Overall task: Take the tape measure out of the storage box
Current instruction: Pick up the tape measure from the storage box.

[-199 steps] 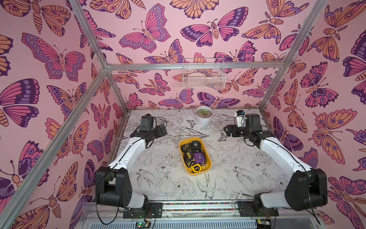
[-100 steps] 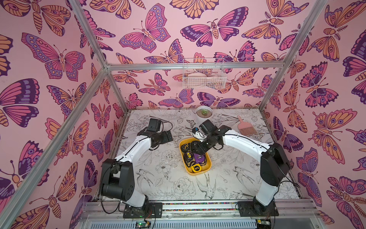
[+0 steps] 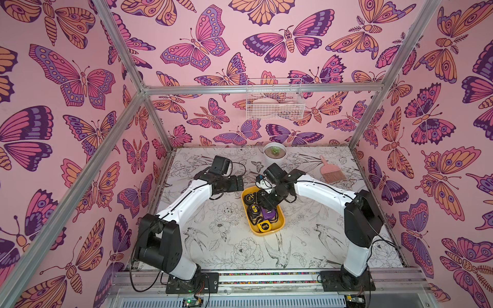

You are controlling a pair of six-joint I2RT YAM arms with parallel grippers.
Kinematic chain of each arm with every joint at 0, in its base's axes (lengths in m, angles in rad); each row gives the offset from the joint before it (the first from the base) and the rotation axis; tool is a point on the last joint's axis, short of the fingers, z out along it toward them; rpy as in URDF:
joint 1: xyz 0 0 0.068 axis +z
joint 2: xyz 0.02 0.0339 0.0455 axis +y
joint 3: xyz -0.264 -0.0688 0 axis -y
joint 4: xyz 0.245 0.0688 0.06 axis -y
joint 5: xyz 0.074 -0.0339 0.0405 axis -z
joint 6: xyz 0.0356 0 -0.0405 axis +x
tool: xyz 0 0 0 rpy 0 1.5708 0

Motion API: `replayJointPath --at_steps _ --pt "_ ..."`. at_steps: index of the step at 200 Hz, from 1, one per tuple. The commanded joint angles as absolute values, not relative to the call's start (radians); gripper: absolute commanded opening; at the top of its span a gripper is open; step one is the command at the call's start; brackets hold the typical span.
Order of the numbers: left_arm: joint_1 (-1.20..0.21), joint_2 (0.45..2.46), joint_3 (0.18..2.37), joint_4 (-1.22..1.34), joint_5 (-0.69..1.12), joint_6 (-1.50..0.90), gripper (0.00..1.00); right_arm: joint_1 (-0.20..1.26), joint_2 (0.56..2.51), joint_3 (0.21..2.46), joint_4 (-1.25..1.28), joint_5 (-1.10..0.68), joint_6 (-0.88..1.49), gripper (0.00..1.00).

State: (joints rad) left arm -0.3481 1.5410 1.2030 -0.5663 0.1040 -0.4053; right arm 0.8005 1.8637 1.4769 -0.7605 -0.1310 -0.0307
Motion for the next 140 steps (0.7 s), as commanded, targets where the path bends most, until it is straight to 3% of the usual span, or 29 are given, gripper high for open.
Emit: replayJointPath --at_steps 1,80,140 --pt "-0.346 1.521 1.194 -0.613 0.059 -0.403 1.0 0.822 1.856 1.452 -0.781 -0.101 -0.03 0.76" --pt "-0.294 1.46 1.127 -0.619 0.035 -0.448 0.99 0.894 1.913 1.428 -0.761 0.028 0.067 0.73" --pt "-0.252 1.442 1.091 -0.618 0.06 -0.468 1.0 0.894 1.986 1.421 -0.7 0.075 0.114 0.77"
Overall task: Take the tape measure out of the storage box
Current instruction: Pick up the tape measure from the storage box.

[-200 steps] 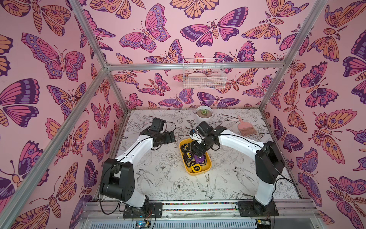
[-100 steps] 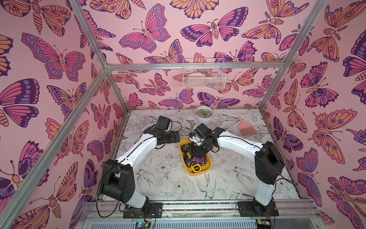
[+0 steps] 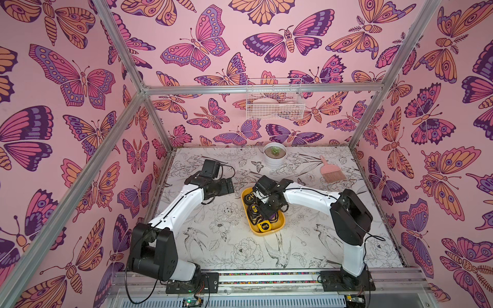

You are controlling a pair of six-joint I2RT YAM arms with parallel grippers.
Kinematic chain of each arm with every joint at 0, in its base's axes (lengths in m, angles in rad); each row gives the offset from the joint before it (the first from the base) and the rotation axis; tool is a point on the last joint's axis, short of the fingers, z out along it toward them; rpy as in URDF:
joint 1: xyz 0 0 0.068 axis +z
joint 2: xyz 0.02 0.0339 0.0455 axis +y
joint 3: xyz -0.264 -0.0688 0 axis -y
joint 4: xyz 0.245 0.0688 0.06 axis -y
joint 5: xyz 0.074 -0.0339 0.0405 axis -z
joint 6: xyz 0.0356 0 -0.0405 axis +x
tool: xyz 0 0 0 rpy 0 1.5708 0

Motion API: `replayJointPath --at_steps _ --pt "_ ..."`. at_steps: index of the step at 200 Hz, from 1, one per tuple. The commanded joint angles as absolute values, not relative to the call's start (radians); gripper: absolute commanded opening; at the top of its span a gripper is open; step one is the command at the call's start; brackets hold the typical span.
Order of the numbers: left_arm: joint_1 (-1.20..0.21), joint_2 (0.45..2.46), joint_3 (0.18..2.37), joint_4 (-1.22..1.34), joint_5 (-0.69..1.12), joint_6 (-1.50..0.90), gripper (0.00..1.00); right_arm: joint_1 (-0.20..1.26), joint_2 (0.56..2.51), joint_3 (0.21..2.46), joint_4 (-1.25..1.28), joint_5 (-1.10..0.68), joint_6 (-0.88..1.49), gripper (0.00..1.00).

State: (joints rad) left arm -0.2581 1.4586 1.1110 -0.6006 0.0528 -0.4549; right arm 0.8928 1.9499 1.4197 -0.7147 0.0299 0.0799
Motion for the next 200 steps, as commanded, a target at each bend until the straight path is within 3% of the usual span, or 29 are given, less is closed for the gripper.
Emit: replayJointPath --at_steps 1,70,150,174,200 --pt "-0.252 1.443 1.09 -0.618 0.06 -0.468 0.99 0.895 1.988 1.421 -0.7 0.075 0.114 0.77" --pt "-0.248 1.429 1.078 -0.618 0.063 -0.469 0.99 0.903 2.027 1.401 -0.677 0.103 0.144 0.82" --pt "-0.246 1.416 1.063 -0.618 0.074 -0.474 1.0 0.919 2.039 1.427 -0.83 0.108 0.208 0.86" --pt "-0.246 1.425 1.067 -0.616 0.078 -0.474 0.99 0.919 2.033 1.427 -0.838 0.099 0.219 0.82" --pt "-0.246 1.434 1.076 -0.617 0.09 -0.471 0.99 0.922 2.052 1.439 -0.842 0.072 0.222 0.68"
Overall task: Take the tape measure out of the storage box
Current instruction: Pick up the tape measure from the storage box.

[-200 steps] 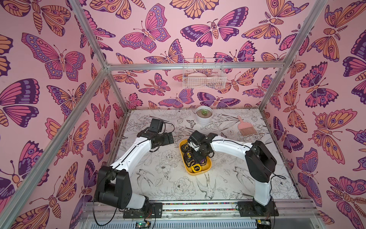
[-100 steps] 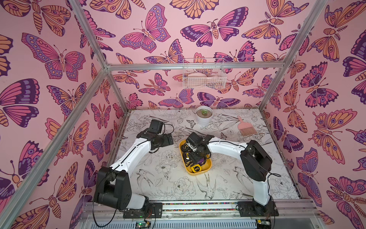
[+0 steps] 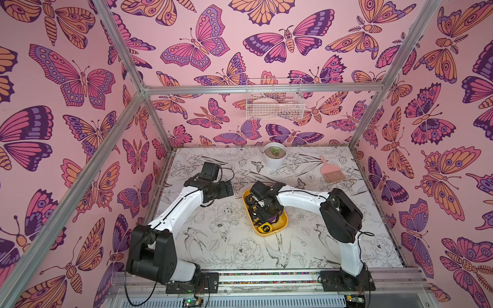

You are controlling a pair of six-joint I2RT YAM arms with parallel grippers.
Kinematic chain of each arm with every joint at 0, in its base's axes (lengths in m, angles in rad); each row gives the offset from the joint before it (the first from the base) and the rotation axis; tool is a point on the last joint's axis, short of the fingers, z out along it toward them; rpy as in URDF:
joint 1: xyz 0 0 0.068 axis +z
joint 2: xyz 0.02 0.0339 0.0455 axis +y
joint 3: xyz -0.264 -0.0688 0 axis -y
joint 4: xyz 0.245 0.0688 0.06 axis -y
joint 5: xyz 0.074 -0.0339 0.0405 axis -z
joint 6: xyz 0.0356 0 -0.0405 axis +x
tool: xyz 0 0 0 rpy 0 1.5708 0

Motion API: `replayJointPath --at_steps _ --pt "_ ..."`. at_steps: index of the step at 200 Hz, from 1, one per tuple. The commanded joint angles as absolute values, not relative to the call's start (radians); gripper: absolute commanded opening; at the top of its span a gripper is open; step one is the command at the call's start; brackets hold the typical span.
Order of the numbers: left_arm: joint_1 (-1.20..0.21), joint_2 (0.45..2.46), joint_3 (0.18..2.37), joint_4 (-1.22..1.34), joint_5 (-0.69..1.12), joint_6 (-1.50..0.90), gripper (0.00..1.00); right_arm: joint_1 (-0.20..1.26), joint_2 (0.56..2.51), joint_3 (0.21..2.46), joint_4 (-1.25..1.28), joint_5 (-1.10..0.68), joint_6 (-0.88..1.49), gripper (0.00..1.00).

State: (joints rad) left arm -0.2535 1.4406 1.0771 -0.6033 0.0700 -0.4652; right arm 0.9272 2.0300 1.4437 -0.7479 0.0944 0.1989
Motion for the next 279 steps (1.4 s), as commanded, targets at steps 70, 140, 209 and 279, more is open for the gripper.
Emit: replayJointPath --at_steps 70,140,209,279 --pt "-0.245 1.435 1.086 -0.616 0.093 -0.466 0.99 0.945 1.983 1.463 -0.87 0.112 0.2 0.58" --pt "-0.254 1.453 1.099 -0.609 0.135 -0.457 1.0 0.96 1.948 1.499 -0.854 0.137 0.179 0.55" --pt "-0.283 1.498 1.096 -0.608 0.144 -0.458 1.0 0.96 1.944 1.578 -0.898 0.17 0.162 0.54" --pt "-0.295 1.539 1.122 -0.601 0.146 -0.453 0.99 0.934 1.904 1.692 -0.981 0.198 0.143 0.54"
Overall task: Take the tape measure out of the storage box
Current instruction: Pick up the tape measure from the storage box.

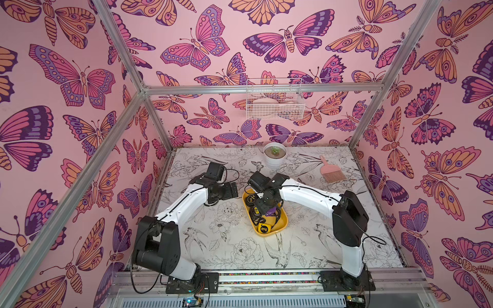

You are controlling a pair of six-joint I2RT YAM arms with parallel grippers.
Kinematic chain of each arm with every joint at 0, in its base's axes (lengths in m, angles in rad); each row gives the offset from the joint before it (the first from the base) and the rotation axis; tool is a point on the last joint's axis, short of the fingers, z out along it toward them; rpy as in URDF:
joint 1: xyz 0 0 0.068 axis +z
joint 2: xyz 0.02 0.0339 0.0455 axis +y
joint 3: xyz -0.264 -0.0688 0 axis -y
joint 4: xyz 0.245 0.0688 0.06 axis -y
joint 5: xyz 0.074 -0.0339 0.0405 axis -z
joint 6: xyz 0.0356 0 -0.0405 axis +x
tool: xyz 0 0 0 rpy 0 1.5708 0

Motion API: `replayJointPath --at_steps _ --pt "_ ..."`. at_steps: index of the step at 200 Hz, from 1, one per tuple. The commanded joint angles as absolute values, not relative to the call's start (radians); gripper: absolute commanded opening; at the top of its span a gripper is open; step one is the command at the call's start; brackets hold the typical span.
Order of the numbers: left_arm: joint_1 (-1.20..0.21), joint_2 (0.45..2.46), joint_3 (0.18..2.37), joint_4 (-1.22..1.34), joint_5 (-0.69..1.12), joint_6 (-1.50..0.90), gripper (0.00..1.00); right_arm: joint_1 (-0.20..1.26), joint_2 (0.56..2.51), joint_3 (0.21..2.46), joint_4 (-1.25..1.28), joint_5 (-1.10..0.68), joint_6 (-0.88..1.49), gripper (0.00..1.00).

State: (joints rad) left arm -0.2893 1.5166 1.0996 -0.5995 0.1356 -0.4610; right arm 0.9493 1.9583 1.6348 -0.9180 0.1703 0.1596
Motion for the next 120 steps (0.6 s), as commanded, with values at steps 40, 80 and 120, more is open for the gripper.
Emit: replayJointPath --at_steps 40,80,120 --pt "-0.307 1.563 1.146 -0.601 0.142 -0.444 1.0 0.853 1.852 1.689 -0.992 0.191 0.147 0.54" --pt "-0.348 1.585 1.19 -0.605 0.128 -0.416 0.99 0.69 1.74 1.635 -0.958 0.17 0.145 0.54" --pt "-0.402 1.638 1.286 -0.649 0.109 -0.375 0.99 0.515 1.674 1.55 -0.919 0.161 0.133 0.54"
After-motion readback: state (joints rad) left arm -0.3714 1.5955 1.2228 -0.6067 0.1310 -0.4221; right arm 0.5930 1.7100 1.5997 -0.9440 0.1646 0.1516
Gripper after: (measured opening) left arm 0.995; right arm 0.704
